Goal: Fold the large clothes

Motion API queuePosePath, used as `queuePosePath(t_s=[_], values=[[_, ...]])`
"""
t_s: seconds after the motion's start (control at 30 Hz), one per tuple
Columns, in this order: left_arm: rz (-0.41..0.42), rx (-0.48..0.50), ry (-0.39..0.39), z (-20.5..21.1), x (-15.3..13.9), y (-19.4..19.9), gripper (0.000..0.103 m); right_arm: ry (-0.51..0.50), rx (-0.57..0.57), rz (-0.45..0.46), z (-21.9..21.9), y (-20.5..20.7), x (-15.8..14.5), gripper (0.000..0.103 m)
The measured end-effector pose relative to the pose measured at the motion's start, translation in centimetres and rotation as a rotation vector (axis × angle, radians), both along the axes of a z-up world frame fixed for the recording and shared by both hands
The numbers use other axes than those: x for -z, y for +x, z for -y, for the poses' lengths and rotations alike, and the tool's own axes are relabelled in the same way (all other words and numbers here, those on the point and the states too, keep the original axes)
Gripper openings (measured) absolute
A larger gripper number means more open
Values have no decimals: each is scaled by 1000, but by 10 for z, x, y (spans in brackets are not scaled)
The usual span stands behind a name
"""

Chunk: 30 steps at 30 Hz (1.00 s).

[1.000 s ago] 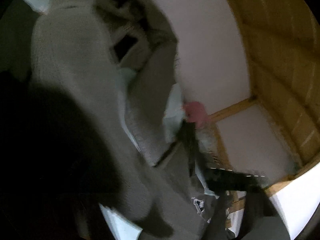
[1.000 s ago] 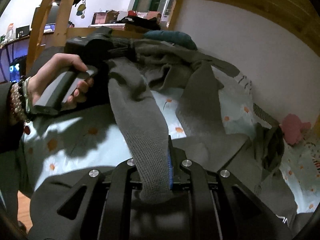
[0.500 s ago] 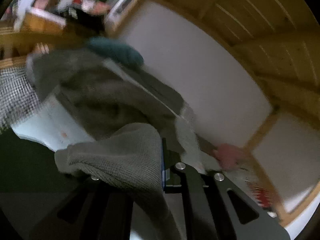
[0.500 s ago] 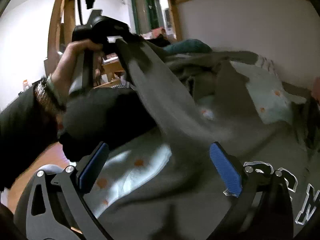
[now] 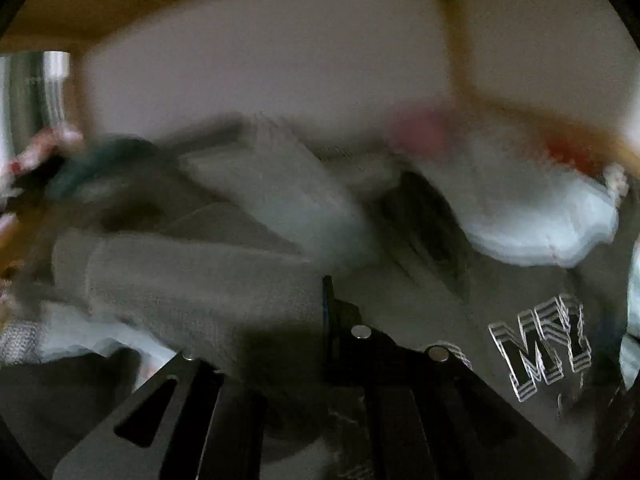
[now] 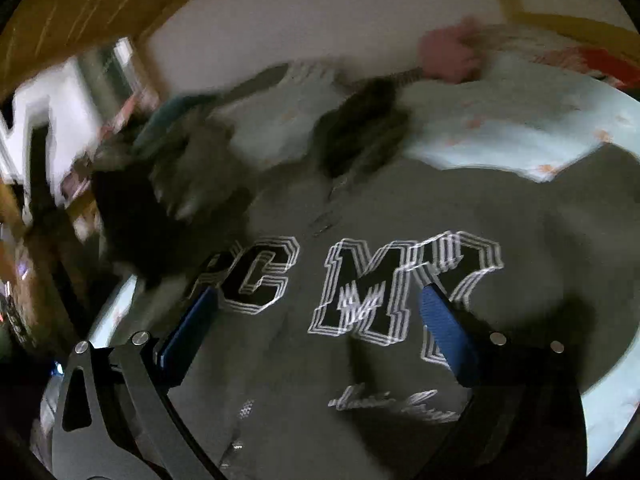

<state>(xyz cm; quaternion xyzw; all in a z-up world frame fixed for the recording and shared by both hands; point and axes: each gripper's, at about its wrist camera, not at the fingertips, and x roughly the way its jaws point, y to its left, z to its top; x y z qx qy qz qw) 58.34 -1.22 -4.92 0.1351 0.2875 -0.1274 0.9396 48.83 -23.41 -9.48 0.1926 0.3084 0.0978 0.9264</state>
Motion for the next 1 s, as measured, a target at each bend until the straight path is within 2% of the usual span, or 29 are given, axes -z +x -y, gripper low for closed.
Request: queuePosePath(t_s=[0.07, 0.13, 0.17, 0.2, 0.23, 0.3, 0.33, 0.4, 0.5, 0.57, 0.67, 0.73, 0.77, 0.8, 0.83, 0.9, 0.93, 0.97, 1.0], values=[[-93, 75, 123, 54, 66, -8, 4, 35, 37, -8, 25, -1, -2, 100], [-132, 77, 210, 80, 108, -15, 7, 60, 34, -15, 36, -2, -4, 100], [-69, 59, 316, 93, 122, -23, 7, 73, 14, -17, 34, -2, -4, 100], [-34, 54, 369, 99, 123, -27, 7, 95, -25, -20, 31, 3, -5, 100], [-36, 53, 381, 100, 124, -26, 7, 106, -59, -28, 26, 12, -10, 100], [-59, 60, 348, 94, 122, -23, 7, 95, -137, -58, 4, 32, -13, 100], [-66, 63, 329, 90, 120, -22, 7, 60, -171, -80, -10, 40, -15, 100], [-65, 65, 325, 87, 121, -21, 7, -93, -273, -138, -46, 69, -26, 100], [-41, 59, 370, 99, 133, -25, 7, -253, -380, -142, -97, 102, -46, 100], [-11, 50, 422, 109, 136, -31, 7, -387, -499, -237, -145, 139, -52, 100], [2, 47, 446, 113, 137, -30, 7, -535, -553, -371, -195, 182, -34, 98], [-1, 47, 444, 112, 136, -30, 7, -587, -568, -474, -220, 208, -6, 68], [-14, 48, 431, 110, 136, -29, 7, -601, -596, -535, -227, 216, 8, 31], [-19, 53, 416, 109, 135, -28, 7, -606, -594, -570, -228, 220, 15, 25], [-22, 58, 407, 108, 134, -28, 7, -583, -565, -584, -222, 226, 16, 24], [-18, 65, 420, 108, 133, -31, 7, -486, -594, -560, -206, 224, 6, 19], [-18, 63, 410, 105, 130, -33, 12, -376, -589, -501, -186, 219, -9, 19], [-27, 59, 377, 100, 126, -34, 17, -309, -571, -468, -170, 215, -17, 19], [-50, 54, 303, 90, 118, -37, 27, -174, -536, -403, -140, 205, -29, 19]])
